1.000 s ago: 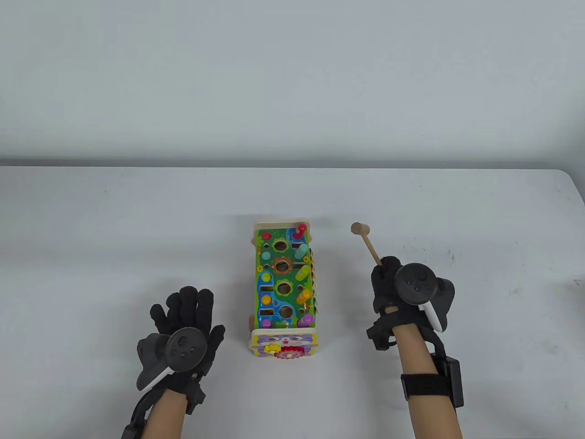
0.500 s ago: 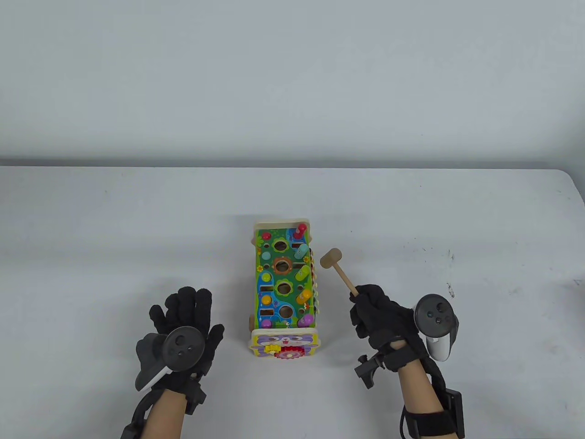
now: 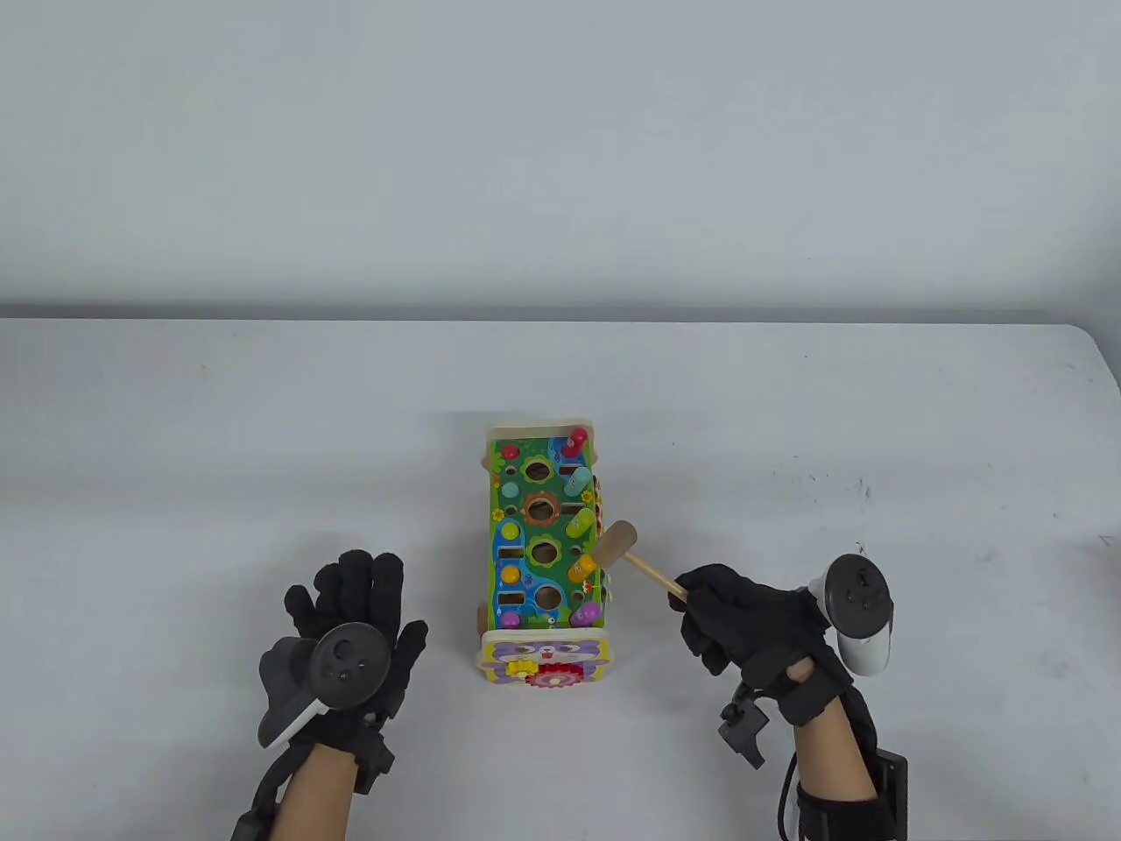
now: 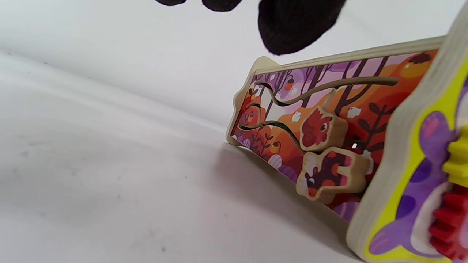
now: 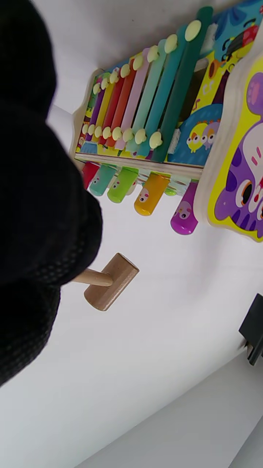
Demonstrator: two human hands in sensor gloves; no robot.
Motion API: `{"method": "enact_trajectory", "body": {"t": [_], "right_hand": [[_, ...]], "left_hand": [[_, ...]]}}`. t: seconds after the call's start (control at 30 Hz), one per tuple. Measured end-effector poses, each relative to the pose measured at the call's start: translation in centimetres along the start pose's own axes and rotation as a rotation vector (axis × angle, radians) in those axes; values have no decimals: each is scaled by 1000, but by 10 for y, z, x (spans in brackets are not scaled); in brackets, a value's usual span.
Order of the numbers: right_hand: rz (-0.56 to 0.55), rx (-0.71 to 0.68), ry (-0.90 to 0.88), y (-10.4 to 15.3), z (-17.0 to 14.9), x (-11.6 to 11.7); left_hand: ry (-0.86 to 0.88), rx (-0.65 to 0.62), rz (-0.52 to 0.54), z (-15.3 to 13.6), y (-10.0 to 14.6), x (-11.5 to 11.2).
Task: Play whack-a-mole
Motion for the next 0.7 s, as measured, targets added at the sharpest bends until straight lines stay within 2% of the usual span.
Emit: {"method": "enact_trajectory", "body": {"t": [0.17, 0.4, 0.47, 0.5, 0.6, 0.7], "right_hand": [[37, -13, -30, 1, 2, -2], [132, 2, -16, -2, 0, 11], [141, 54, 61, -3, -3, 15], [165, 104, 173, -3, -6, 17], [218, 130, 267, -4, -8, 21], [124, 72, 204, -4, -3, 18]], "left_hand": [[11, -2, -3, 0, 0, 0], [17, -3, -6, 0, 0, -1], [19, -3, -7, 0, 0, -1], [19, -3, -8, 0, 0, -1], [22, -1, -13, -1, 0, -1], [27, 0, -15, -1, 0, -1]]}}
Point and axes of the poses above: the tracker on the back of each hand, its own z axis roughly to the thumb side, its own y axis roughly from the fingertips to the wrist, x = y × z, the point moved 3 cm from there along -y, roughly from the wrist to the fingertips, and after that the axes turned 6 degrees about y, right-handed, at the moved point
